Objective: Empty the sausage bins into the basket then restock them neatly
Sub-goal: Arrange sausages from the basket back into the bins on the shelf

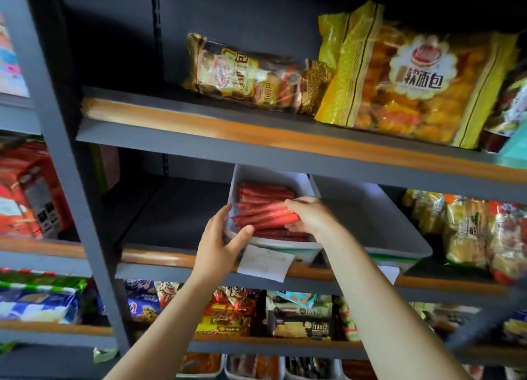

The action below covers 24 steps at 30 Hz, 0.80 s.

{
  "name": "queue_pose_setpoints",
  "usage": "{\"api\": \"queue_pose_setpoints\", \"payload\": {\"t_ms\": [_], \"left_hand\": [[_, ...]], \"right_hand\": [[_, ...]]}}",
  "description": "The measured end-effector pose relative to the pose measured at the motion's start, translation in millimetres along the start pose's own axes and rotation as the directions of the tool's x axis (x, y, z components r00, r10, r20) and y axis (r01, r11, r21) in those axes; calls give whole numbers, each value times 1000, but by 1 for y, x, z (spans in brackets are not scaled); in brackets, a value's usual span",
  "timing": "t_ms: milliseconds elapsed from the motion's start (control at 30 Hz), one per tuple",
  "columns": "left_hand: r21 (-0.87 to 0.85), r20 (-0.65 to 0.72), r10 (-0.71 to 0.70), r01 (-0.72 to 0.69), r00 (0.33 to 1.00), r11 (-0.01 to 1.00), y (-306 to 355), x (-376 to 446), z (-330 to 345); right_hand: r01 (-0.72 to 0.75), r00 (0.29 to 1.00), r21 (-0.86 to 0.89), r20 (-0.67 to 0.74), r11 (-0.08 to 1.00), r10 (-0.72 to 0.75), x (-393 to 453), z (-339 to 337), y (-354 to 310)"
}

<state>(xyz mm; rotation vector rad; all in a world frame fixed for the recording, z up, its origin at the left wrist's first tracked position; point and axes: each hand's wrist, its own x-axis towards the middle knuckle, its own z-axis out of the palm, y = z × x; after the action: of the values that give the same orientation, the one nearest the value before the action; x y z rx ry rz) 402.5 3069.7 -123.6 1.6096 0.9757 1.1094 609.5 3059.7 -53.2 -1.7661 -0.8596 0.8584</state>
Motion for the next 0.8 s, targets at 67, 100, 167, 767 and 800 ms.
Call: {"api": "queue_pose_setpoints", "payload": {"t_ms": [67, 100, 167, 767, 800], "left_hand": [[-3, -12, 9, -9, 1000, 1000, 0, 0, 0], [-6, -18, 17, -17, 1000, 1000, 0, 0, 0], [-11, -18, 26, -27, 999, 1000, 3, 0, 0], [-29, -430, -811, 891, 397, 452, -282, -234, -140], [-49, -426, -843, 922, 329, 385, -303, -257, -151]], "right_hand": [[30, 996, -171, -81, 985, -44, -3, -1, -3], [56, 990, -195, -117, 979, -79, -7, -2, -4], [153, 975, -156, -138, 976, -175, -23, -3, -8], [-16, 734, -265, 652, 964, 191, -110, 294, 205], [-37, 708, -338, 655, 940, 264, -113, 316, 239]]}}
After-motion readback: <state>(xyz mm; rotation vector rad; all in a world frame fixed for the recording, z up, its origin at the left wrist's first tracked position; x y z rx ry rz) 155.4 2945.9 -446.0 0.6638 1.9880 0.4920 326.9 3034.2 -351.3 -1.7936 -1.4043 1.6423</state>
